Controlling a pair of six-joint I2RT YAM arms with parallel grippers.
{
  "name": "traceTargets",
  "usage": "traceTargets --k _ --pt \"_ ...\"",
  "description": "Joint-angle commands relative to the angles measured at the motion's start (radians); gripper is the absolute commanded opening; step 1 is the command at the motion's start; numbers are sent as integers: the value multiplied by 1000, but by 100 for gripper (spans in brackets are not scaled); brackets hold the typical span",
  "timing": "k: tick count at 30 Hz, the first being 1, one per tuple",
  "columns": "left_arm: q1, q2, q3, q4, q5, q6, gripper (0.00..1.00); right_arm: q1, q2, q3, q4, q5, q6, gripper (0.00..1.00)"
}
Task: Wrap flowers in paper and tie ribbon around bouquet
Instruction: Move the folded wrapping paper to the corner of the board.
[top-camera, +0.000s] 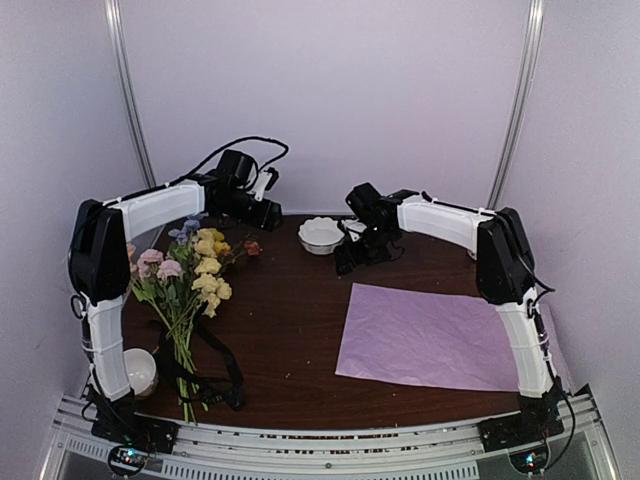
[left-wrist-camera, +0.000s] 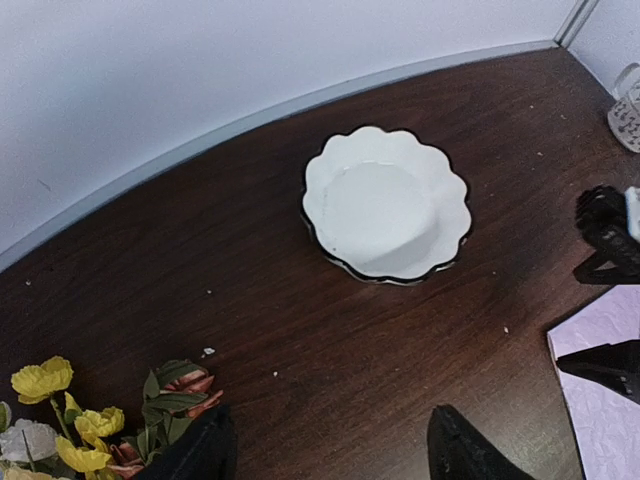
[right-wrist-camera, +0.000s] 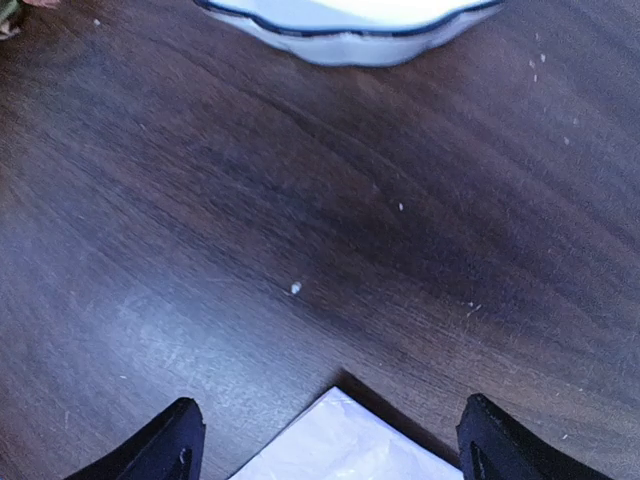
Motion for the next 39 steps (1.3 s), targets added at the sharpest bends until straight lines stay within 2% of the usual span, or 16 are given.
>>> traceTargets --k 1,9,17,20,23,25,28,31,35,37,39 --pt "-11 -30 -85 51 20 34 70 13 32 8 -143 58 -10 89" --pt "-33 -42 -106 -4 -11 81 75 91 80 -41 -182 47 -20 89" --pt "-34 -72 -128 -32 -10 100 75 227 67 -130 -192 -126 12 86" --pt "-35 -81 -129 -43 -10 105 75 286 50 -126 -178 -220 -18 85" --pt "-40 -101 -136 -57 -9 108 75 323 4 -93 -214 -192 -66 85" --pt "-62 -114 -130 -91 -48 134 74 306 -89 -145 -171 -175 -49 85" --pt "-122 -117 -117 -155 -107 207 74 210 -297 -344 -43 -118 46 85" --pt "-177 -103 -124 -198 -88 264 75 20 -478 -586 23 -15 167 85" --pt "-236 -81 -128 -226 -13 318 82 -271 -596 -798 54 101 229 90" --pt "-271 -63 -111 -240 22 351 89 -375 -617 -843 55 200 225 94" --pt "-323 -23 -60 -295 11 424 90 -458 -603 -829 42 310 210 99"
